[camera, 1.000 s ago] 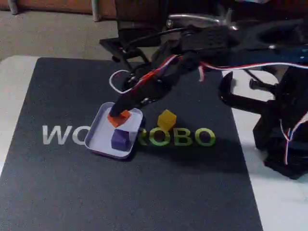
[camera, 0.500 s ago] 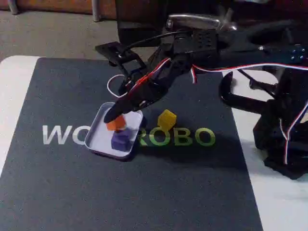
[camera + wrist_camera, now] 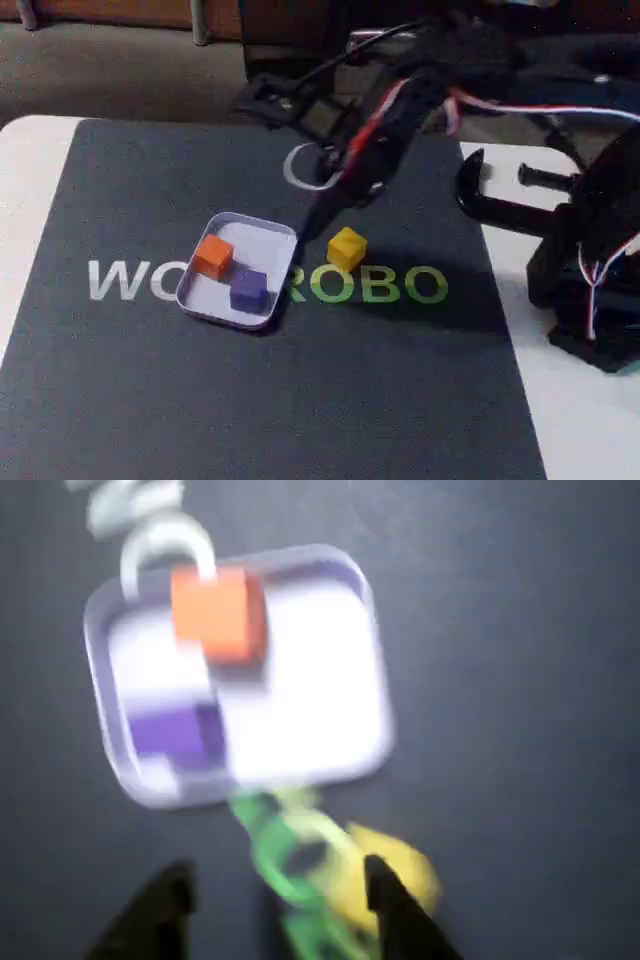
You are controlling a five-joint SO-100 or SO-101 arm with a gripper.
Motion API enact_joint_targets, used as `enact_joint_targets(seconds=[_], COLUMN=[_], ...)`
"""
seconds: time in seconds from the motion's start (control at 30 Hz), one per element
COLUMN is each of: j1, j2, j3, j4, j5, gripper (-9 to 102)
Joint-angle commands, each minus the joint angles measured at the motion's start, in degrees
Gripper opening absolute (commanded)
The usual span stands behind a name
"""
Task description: Move blocks one by one until all three blocks are in the tray.
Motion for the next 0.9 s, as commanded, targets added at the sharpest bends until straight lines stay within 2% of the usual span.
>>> enact_joint_targets(seconds=[0.0,0.13,0.33,0.6,0.87], j1=[2.2,3.69,5.01,3.69,2.99], j2=[10.9,14.94,11.34,3.87,1.93], j3=[7.29,13.71,16.79,16.61,15.64], j4=[0.53,0.18,-0.88,-8.26,-9.05], j5=[-9.23,-14.94,-20.65,-15.73,-12.74], gripper=[17,17,17,17,17])
